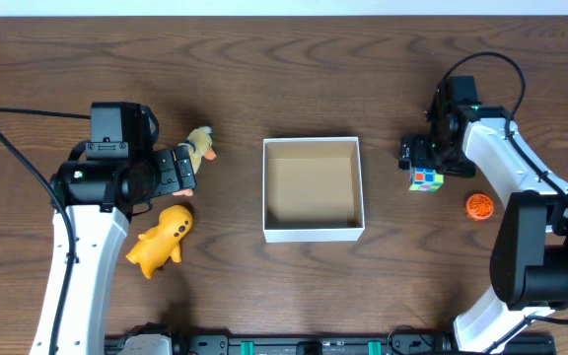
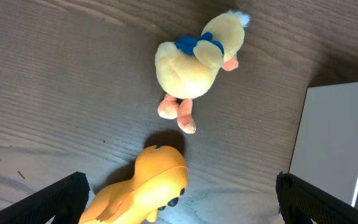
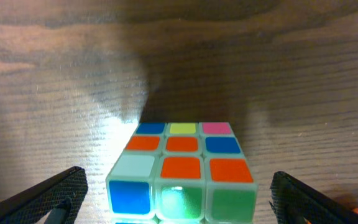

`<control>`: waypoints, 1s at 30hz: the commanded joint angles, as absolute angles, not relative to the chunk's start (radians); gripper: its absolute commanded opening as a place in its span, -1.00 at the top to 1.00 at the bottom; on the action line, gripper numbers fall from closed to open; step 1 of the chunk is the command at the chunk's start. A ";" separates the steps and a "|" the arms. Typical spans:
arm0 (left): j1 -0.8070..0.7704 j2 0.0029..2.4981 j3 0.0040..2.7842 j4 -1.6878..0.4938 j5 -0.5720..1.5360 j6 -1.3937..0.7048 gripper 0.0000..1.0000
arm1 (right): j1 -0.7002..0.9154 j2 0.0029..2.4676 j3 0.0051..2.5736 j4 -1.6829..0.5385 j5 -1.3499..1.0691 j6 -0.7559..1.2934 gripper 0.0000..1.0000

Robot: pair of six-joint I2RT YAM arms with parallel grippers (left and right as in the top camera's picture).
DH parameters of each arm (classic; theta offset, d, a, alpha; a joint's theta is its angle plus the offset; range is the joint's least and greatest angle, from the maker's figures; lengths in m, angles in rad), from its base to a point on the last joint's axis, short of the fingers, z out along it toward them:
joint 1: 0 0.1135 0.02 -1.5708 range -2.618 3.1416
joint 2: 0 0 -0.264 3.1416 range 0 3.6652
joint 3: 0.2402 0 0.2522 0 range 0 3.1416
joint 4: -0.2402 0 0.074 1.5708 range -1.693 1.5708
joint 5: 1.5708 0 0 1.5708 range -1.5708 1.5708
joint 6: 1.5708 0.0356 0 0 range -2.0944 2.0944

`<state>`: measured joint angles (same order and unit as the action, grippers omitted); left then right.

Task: Pack container
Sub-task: 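Move the right gripper to the Rubik's cube and grasp it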

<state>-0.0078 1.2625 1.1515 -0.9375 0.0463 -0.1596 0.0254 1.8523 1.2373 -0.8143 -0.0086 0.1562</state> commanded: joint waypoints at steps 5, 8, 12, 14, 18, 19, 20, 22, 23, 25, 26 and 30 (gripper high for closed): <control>-0.010 1.267 1.169 -0.942 0.045 -0.150 -0.96 | 0.020 1.859 1.244 -0.836 -0.016 0.080 -0.50; -0.010 1.267 1.169 -0.942 0.045 -0.150 -0.96 | 0.020 1.859 1.241 -0.842 -0.016 0.080 -0.29; -0.010 1.267 1.169 -0.942 0.045 -0.150 -0.96 | 0.020 1.859 1.241 -0.849 -0.016 0.080 -0.08; -0.010 1.267 1.169 -0.942 0.045 -0.150 -0.96 | 0.020 1.859 1.241 -0.853 -0.016 0.080 -0.04; -0.010 1.267 1.169 -0.942 0.045 -0.150 -0.96 | 0.020 1.859 1.241 -0.850 -0.015 0.080 0.22; -0.010 1.267 1.169 -0.942 0.045 -0.150 -0.96 | 0.020 1.859 1.241 -0.849 -0.016 0.080 0.32; -0.010 1.267 1.169 -0.942 0.045 -0.150 -0.96 | 0.021 1.858 1.242 -0.849 -0.016 0.081 0.37; -0.010 1.267 1.169 -0.942 0.045 -0.150 -0.96 | 0.021 1.852 1.251 -0.857 -0.016 0.081 0.46; -0.010 1.267 1.169 -0.942 0.045 -0.150 -0.96 | 0.021 1.844 1.261 -0.871 -0.016 0.081 0.53; -0.010 1.267 1.169 -0.941 0.045 -0.150 -0.96 | 0.026 1.821 1.288 -0.905 -0.016 0.081 0.66; -0.010 1.267 1.169 -0.941 0.045 -0.150 -0.96 | 0.031 1.807 1.305 -0.920 -0.016 0.081 0.72; -0.010 1.267 1.169 -0.941 0.045 -0.150 -0.96 | 0.066 1.722 1.390 -0.974 -0.016 0.081 0.96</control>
